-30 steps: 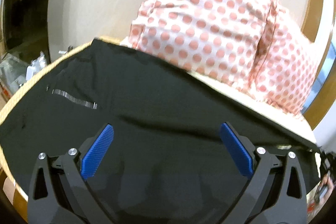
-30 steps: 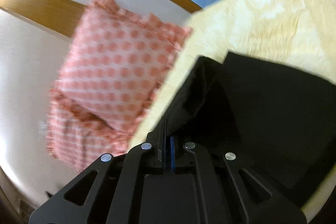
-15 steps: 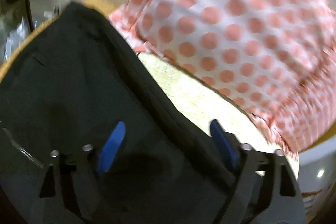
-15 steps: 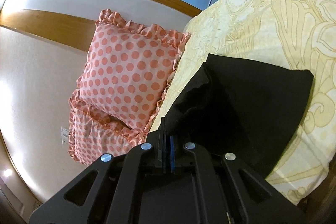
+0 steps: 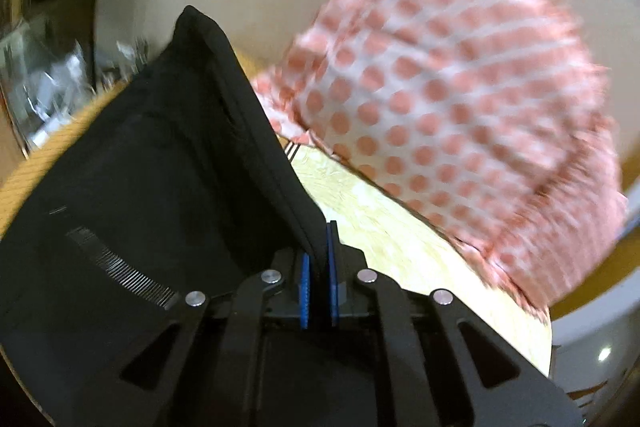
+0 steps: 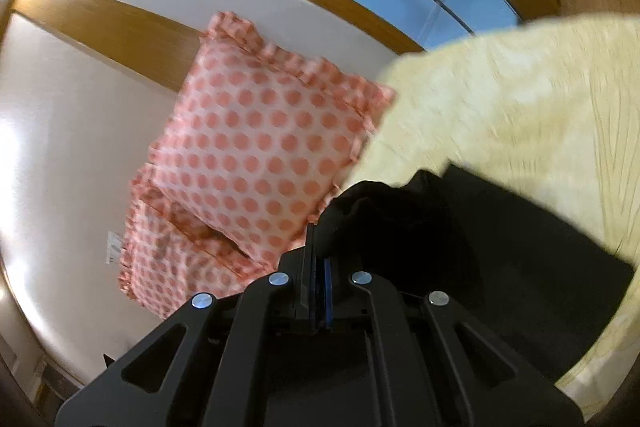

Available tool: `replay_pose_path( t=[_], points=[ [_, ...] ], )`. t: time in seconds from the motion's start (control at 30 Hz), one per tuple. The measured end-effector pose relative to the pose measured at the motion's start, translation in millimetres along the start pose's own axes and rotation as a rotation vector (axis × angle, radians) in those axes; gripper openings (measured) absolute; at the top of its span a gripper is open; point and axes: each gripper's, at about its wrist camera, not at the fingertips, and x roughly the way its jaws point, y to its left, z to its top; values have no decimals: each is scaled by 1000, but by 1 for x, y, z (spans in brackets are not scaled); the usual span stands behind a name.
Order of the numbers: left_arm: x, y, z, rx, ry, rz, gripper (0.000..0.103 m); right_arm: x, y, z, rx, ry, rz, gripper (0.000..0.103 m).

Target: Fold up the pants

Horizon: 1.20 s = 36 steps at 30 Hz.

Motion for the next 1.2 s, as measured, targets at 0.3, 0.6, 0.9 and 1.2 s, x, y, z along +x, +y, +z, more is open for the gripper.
replay_pose_path(
  t=[0.3,0.6,0.9,1.2],
  points=[
    [-85,79,-170,-112,15,91,8,-21,-52,-20,100,49,-155,3],
    [-90,87,-177,-165,-40,43,31,-19,-65,-23,137,82,-198,3],
    [-83,90,-174,-183,-3,32,29,-41,-56,-17,84,57,-254,3],
    [-96,95,-179,-147,16,5,10,-57,-57,-27,76,16,-259,3]
  ],
)
